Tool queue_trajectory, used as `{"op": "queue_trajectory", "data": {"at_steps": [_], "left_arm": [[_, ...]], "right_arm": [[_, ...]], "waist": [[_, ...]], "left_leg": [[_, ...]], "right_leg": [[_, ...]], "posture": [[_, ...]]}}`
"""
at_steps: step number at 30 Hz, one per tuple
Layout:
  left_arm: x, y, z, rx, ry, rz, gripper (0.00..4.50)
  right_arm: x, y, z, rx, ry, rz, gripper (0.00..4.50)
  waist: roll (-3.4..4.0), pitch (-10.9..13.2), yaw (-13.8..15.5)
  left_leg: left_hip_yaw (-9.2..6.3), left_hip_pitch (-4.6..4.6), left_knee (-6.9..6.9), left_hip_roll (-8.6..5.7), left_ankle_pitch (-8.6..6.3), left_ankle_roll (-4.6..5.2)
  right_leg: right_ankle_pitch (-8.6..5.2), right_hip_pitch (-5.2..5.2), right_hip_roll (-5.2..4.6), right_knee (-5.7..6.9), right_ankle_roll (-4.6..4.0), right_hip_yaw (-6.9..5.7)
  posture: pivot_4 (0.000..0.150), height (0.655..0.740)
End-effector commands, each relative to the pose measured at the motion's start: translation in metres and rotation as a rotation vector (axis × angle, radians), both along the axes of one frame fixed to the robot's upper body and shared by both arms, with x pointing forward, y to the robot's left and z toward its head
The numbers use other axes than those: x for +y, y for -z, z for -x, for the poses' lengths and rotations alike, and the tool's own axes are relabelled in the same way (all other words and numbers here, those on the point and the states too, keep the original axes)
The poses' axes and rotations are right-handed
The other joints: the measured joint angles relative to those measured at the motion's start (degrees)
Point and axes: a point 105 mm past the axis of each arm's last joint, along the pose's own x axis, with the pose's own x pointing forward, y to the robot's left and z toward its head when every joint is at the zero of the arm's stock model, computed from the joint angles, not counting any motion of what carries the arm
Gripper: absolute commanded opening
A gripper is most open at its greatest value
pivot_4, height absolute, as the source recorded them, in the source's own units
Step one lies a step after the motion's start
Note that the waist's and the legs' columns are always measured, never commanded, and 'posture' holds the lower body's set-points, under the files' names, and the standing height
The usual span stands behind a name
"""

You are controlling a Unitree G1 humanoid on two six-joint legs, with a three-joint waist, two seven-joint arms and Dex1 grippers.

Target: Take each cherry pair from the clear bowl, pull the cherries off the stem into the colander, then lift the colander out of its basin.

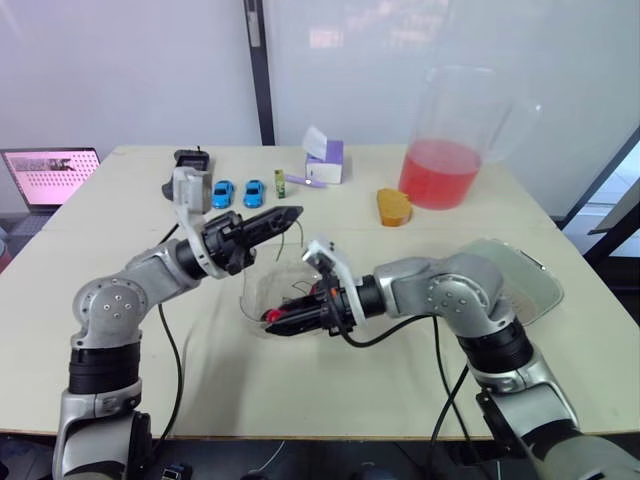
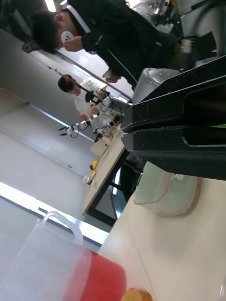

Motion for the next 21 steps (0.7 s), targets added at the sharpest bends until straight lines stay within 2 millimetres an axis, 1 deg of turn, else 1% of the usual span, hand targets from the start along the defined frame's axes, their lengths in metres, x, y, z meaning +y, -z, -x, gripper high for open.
{"op": "queue_trajectory", "data": {"at_steps": [1,3,6,7,9,10,12,14,17,18,20,21], "left_arm": [[0.003,-0.014,0.006,-0.055,0.004,0.035,0.00],[0.003,-0.014,0.006,-0.055,0.003,0.038,0.00],[0.003,-0.014,0.007,-0.056,0.001,0.040,0.00],[0.003,-0.014,0.007,-0.056,0.001,0.041,0.00],[0.004,-0.014,0.008,-0.055,-0.003,0.041,0.00],[0.004,-0.014,0.008,-0.054,-0.005,0.042,0.00],[0.005,-0.013,0.009,-0.054,-0.009,0.043,0.00],[0.007,-0.013,0.009,-0.053,-0.015,0.044,0.00],[0.009,-0.012,0.009,-0.048,-0.019,0.043,0.00],[0.009,-0.011,0.009,-0.045,-0.019,0.041,0.00],[0.009,-0.010,0.008,-0.038,-0.017,0.037,0.00],[0.009,-0.009,0.008,-0.036,-0.016,0.035,0.00]], "right_arm": [[-0.001,-0.022,-0.001,-0.075,-0.017,-0.048,0.71],[-0.007,-0.032,-0.002,-0.082,-0.016,-0.075,0.71],[-0.025,-0.059,0.000,-0.113,-0.023,-0.158,0.71],[-0.029,-0.063,0.002,-0.118,-0.028,-0.173,0.71],[-0.050,-0.070,0.004,-0.186,-0.001,-0.150,0.71],[-0.063,-0.071,0.002,-0.221,0.037,-0.122,0.71],[-0.083,-0.071,-0.003,-0.270,0.108,-0.067,0.71],[-0.124,-0.071,-0.022,-0.363,0.303,0.051,0.71],[-0.189,-0.077,-0.045,-0.461,0.581,0.202,0.71],[-0.213,-0.077,-0.052,-0.465,0.681,0.250,0.71],[-0.255,-0.073,-0.061,-0.477,0.835,0.347,0.71],[-0.267,-0.070,-0.063,-0.466,0.875,0.360,0.71]], "waist": [[-0.01,0.00,0.07],[-0.01,0.00,0.10],[-0.01,0.00,0.34],[-0.01,0.00,0.35],[-0.01,0.00,0.35],[-0.01,0.00,0.38],[-0.01,0.00,0.36],[-0.01,0.00,0.37],[-0.01,0.00,0.39],[-0.01,0.00,0.39],[-0.02,0.00,0.33],[-0.02,0.00,0.28]], "left_leg": [[0.00,0.00,0.00,0.00,0.00,0.00],[0.00,0.00,-0.01,0.00,0.00,0.00],[0.00,-0.02,0.00,-0.01,0.00,0.00],[0.00,-0.04,0.01,-0.02,0.00,0.00],[0.00,-0.03,0.00,-0.02,0.00,0.01],[-0.01,-0.03,-0.02,-0.02,0.00,0.01],[-0.01,-0.03,-0.05,-0.02,-0.01,0.01],[-0.01,-0.03,-0.05,-0.02,-0.01,0.01],[0.03,-0.03,-0.02,-0.04,-0.01,0.01],[0.05,-0.03,-0.02,-0.04,-0.01,0.01],[0.05,-0.02,-0.02,-0.04,-0.01,0.01],[0.07,-0.01,-0.03,-0.04,-0.01,0.02]], "right_leg": [[0.00,0.00,0.00,0.00,0.00,0.00],[0.00,0.01,0.00,-0.01,0.00,0.00],[0.00,0.02,-0.02,-0.03,0.00,-0.01],[0.00,0.02,-0.04,-0.05,0.00,-0.02],[0.00,0.03,-0.04,-0.08,0.00,-0.02],[0.00,0.03,-0.04,-0.08,0.00,-0.03],[0.00,0.03,-0.03,-0.12,0.00,-0.04],[0.00,0.03,-0.03,-0.13,0.00,-0.03],[0.00,0.04,-0.04,-0.13,0.00,0.00],[0.00,0.04,-0.03,-0.13,0.00,0.01],[0.00,0.04,-0.03,-0.14,0.00,0.02],[0.00,0.04,-0.02,-0.13,0.00,0.04]], "posture": [[0.150,0.7400],[0.150,0.7400],[0.150,0.7400],[0.150,0.7400],[0.150,0.7400],[0.150,0.7400],[0.150,0.7400],[0.150,0.7400],[0.150,0.7400],[0.150,0.7400],[0.150,0.7400],[0.150,0.7400]]}}
